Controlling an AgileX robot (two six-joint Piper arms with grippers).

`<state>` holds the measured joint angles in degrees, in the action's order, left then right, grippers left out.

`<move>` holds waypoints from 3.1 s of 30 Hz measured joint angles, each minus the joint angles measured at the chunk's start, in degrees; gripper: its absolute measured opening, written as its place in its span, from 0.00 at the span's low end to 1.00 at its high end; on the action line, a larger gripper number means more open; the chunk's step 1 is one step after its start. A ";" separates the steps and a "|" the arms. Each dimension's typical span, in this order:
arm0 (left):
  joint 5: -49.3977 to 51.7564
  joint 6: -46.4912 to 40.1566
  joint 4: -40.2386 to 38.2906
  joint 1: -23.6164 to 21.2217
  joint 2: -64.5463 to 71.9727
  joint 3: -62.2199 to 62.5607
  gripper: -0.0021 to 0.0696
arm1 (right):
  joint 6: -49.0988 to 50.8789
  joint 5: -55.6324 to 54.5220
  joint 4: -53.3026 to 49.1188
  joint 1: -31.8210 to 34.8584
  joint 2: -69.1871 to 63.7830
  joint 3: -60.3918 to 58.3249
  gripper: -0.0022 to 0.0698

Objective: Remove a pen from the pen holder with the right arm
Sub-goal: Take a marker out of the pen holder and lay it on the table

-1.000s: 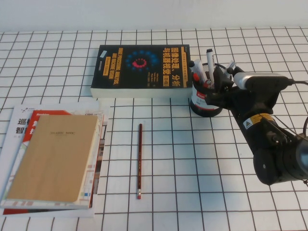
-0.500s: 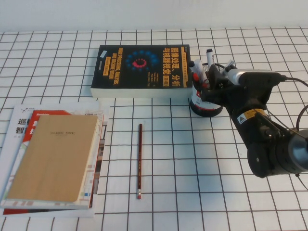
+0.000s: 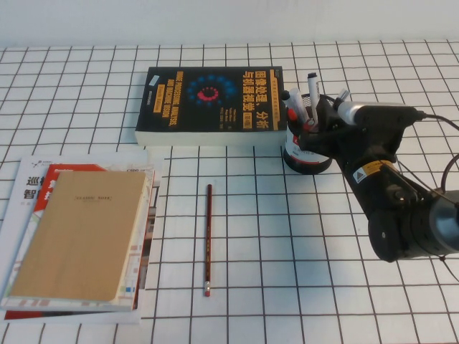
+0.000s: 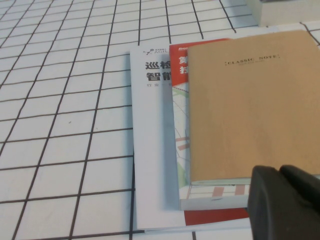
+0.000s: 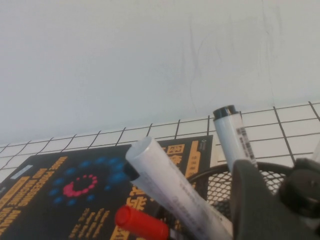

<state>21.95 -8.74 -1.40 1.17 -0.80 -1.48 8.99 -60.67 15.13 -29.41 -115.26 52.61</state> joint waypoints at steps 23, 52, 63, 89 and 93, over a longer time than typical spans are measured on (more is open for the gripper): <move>0.00 0.00 0.00 0.00 0.00 0.00 0.02 | -6.77 19.78 -0.27 0.56 20.73 -0.62 0.19; 0.00 0.00 0.00 0.00 0.00 0.00 0.02 | -5.83 111.60 5.61 -4.09 23.00 25.70 0.19; 0.00 0.00 0.00 0.00 0.00 0.00 0.02 | -5.03 115.36 7.34 -5.16 4.66 42.16 0.19; 0.00 0.00 0.00 0.00 0.00 0.00 0.02 | -4.41 114.72 12.71 -5.16 -13.75 55.00 0.24; 0.00 0.00 0.00 0.00 0.00 0.00 0.02 | -4.41 114.50 12.71 -5.06 -14.08 55.04 0.38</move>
<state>21.95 -8.74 -1.40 1.17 -0.80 -1.48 4.58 53.83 27.84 -34.47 -129.34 107.65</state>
